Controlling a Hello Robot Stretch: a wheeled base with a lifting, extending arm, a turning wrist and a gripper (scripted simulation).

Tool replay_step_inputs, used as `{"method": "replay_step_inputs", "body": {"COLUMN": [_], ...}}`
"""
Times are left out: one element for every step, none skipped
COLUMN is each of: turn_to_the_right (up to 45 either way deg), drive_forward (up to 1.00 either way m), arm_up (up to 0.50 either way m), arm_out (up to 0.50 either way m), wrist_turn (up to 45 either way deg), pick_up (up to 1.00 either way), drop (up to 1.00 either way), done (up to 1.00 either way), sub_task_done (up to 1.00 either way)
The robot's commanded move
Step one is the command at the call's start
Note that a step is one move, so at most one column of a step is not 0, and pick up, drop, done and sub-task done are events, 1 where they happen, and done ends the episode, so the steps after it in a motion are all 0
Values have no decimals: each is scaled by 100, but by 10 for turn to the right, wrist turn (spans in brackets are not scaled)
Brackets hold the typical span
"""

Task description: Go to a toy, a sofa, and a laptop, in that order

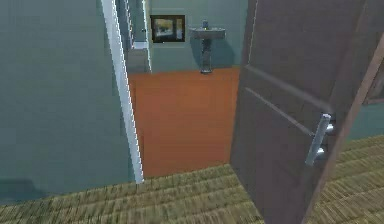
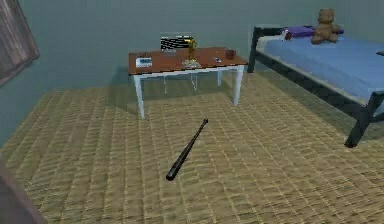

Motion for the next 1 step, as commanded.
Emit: {"method": "replay_step_inputs", "body": {"turn_to_the_right": [0], "drive_forward": [100], "arm_up": [0], "arm_out": [0], "wrist_turn": [0], "pick_up": [0], "drop": [0], "done": [0], "sub_task_done": [0]}}
